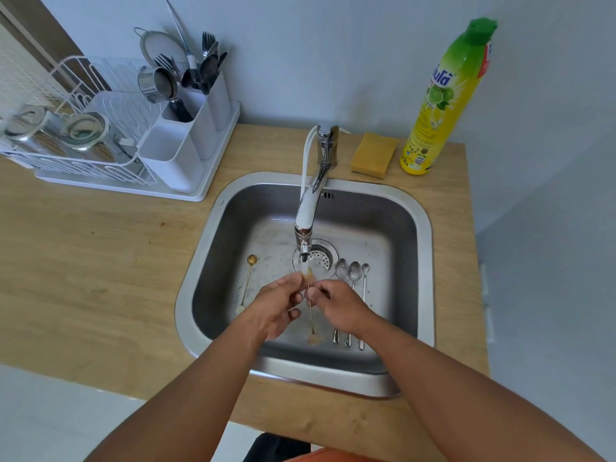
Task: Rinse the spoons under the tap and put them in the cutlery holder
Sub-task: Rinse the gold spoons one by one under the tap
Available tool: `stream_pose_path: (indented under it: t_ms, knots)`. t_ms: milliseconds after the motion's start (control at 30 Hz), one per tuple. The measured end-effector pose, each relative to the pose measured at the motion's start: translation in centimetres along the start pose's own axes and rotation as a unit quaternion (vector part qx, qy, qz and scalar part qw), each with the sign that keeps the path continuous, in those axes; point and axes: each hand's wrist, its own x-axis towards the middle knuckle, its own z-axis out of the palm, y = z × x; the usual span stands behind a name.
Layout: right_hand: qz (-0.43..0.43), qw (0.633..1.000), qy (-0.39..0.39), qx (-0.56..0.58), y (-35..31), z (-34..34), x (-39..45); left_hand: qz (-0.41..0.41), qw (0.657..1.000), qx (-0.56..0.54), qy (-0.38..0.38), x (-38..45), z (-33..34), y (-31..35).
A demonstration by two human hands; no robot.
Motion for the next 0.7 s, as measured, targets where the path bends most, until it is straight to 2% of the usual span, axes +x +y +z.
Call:
stream_pose_path:
  t_ms: [233,333,533,700]
  knots:
    - [0.043,0.988,-0.075,0.125,-0.4,-0.6,-0.6,0.019,0.999,-0.006,-0.039,-0.4,0.1,0.2]
    - [0.034,0.991,-0.064,0.11,-0.3,-0.7,-0.8,0.031,0.999,0.005,-0.021,-0.2,0.2,0.0]
    - [0.015,0.999,-0.016,0.047,0.0,-0.5,-0.9,0.067,0.993,0.069,0.065,0.5,0.3,-0.2]
    - [0.008,0.999,0.005,0.039,-0.3,-0.6,-0.6,0.083,0.991,0.076,0.073,1.0,0.5,0.1]
